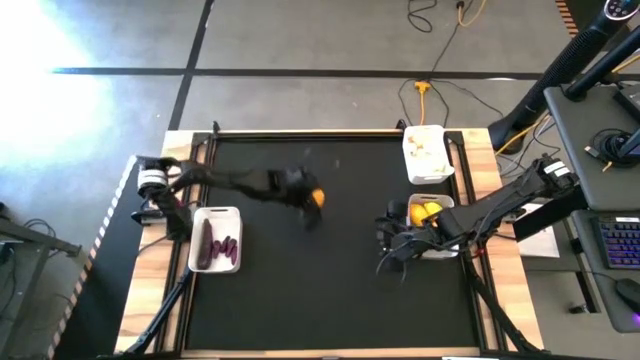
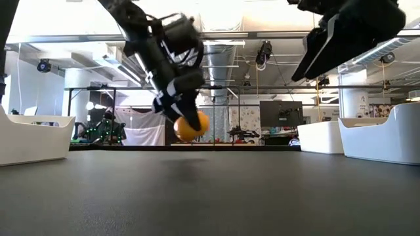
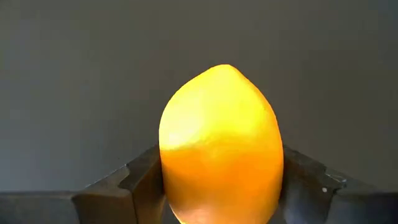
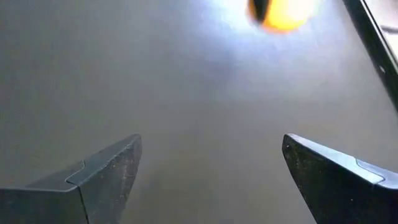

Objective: Sort produce into baskets
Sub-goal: Put the lemon into the gray bin

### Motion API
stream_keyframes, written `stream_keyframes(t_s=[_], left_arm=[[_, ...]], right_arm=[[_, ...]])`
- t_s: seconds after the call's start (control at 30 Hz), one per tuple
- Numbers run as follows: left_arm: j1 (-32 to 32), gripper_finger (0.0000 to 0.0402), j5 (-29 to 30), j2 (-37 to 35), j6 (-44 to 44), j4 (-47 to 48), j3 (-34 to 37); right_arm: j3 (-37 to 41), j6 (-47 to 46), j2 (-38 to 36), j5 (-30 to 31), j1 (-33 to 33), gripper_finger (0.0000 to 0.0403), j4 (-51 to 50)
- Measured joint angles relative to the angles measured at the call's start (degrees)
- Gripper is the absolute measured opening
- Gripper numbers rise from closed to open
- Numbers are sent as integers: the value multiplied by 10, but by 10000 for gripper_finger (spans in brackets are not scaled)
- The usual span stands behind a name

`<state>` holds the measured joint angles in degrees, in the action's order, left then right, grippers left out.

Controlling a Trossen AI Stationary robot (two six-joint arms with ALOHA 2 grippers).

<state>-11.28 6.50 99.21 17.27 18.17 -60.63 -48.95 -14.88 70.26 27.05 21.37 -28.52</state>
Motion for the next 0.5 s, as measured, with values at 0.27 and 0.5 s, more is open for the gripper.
stream_keyframes(t_s=[0.27,0.5], left_arm=[[122,232,6,65,10,-110,0],[152,295,-15,91,-3,-150,1]], right_arm=[[101,29,7,-6,-8,382,246],[129,72,67,-74,-60,382,397]])
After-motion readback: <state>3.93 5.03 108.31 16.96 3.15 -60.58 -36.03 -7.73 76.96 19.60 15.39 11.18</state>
